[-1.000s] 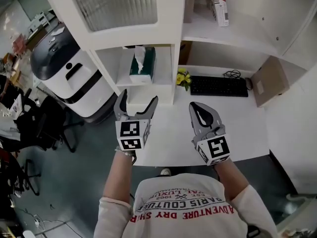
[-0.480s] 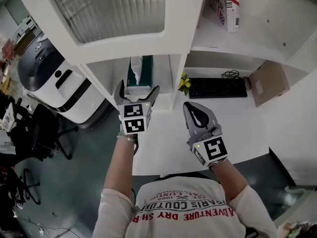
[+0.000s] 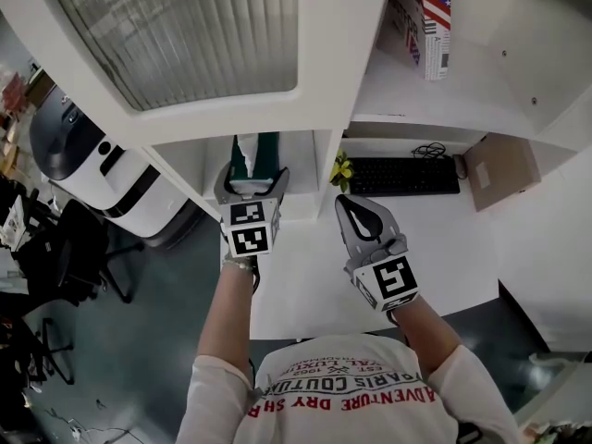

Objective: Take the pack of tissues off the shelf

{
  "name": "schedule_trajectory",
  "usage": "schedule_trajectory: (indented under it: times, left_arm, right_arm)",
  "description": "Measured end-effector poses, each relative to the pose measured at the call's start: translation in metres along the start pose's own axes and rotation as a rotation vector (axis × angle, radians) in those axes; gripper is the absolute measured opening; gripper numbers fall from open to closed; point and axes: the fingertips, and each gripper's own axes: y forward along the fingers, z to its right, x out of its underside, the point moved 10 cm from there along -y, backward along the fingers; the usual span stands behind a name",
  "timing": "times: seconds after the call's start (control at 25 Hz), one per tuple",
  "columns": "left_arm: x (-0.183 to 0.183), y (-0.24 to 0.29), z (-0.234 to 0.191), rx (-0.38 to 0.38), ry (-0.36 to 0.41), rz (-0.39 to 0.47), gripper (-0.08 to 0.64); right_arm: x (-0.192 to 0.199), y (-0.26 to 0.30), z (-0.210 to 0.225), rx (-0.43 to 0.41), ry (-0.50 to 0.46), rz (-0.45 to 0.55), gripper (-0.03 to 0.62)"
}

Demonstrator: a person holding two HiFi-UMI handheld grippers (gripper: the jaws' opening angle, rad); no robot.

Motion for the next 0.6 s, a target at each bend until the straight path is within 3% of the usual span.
schedule_trajectory:
  times: [0.36, 0.6]
  left_arm:
    - [-0.001, -0.014, -0.001, -0.027, -0.034, 0.004, 0.442]
    - [-0.006, -0.05, 0.001, -0.02, -0.011, 0.033, 0.442]
  right_arm:
    - [0.001, -0.005, 0.004, 0.004, 0.005, 0.016, -0.002]
    - [-0.002, -0.016, -0.003, 0.013, 0.0, 0.034, -0.002]
